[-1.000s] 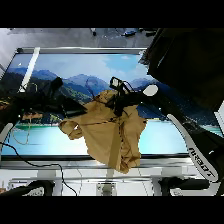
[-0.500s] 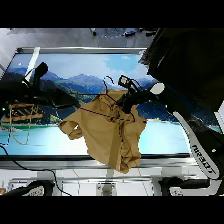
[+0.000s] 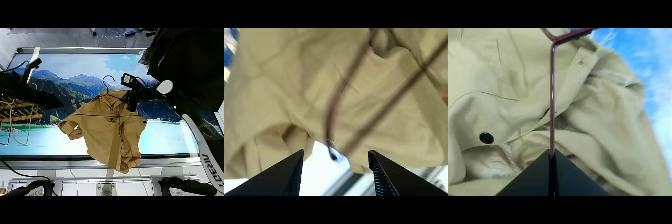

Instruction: Fold the clothes and pants, and hang the long-sleeved shirts on hangers.

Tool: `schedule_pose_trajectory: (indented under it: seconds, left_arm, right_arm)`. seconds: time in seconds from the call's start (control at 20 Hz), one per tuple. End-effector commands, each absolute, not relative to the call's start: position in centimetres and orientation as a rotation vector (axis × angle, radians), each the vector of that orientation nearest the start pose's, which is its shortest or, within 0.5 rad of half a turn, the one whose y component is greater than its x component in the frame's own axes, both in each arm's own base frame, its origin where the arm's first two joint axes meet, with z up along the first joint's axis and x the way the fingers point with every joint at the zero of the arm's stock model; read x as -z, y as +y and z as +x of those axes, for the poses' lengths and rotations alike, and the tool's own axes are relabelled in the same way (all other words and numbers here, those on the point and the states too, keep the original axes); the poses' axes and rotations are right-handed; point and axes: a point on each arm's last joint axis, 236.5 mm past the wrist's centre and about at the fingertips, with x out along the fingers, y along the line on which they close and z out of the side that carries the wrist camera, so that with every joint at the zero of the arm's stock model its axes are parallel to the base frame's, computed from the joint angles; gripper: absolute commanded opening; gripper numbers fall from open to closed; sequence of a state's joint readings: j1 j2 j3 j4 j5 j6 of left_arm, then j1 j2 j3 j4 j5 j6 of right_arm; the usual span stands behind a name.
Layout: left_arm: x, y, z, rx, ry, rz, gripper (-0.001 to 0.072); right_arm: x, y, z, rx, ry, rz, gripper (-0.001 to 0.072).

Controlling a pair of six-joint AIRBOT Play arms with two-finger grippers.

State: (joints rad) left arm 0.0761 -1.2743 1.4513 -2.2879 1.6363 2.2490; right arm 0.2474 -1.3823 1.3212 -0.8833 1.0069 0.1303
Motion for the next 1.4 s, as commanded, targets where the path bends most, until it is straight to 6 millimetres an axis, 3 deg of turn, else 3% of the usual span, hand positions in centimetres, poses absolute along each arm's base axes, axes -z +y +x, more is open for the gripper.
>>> schedule_pose_trajectory:
  seconds: [0.0,0.1,0.3,0.45,0.75,0.85,0.95,1.0,1.2,1.25,1.35]
  left_arm:
    - [-15.3,-15.8,33.4,1.052,1.030,0.083,0.0467]
    - [-14.4,-17.9,31.9,1.143,1.069,0.123,0.0467]
    - [-14.9,-20.5,30.6,1.270,1.026,0.157,0.0467]
    - [-16.9,-22.0,28.5,1.396,1.003,0.073,0.0468]
    - [-17.5,-22.7,27.2,1.470,1.016,0.040,0.0464]
    - [-17.1,-23.1,27.1,1.485,1.030,0.035,0.0355]
    - [-16.2,-23.5,27.3,1.499,1.059,0.024,0.0100]
    - [-15.7,-23.6,27.5,1.504,1.074,0.015,0.0034]
    - [-14.5,-23.7,29.0,1.459,1.066,0.020,0.0032]
    - [-14.2,-23.5,29.7,1.426,1.049,0.051,0.0032]
    - [-13.0,-22.4,31.5,1.315,1.037,0.132,0.0031]
  right_arm:
    - [-12.4,24.8,39.0,-1.190,0.359,-0.852,0.0028]
    - [-13.7,26.8,37.2,-1.233,0.299,-0.891,0.0028]
    - [-13.5,29.3,34.8,-1.313,0.272,-0.922,0.0028]
    - [-13.8,29.8,35.0,-1.300,0.251,-0.930,0.0028]
    - [-14.1,29.9,35.3,-1.285,0.240,-0.923,0.0029]
    - [-14.2,30.0,35.5,-1.277,0.234,-0.921,0.0029]
    - [-14.6,30.1,36.0,-1.257,0.219,-0.912,0.0029]
    - [-14.7,30.1,36.2,-1.248,0.213,-0.910,0.0029]
    - [-14.9,30.0,36.6,-1.224,0.224,-0.886,0.0031]
    - [-15.1,29.8,37.0,-1.203,0.236,-0.860,0.0101]
    - [-15.8,28.8,38.6,-1.120,0.275,-0.765,0.0468]
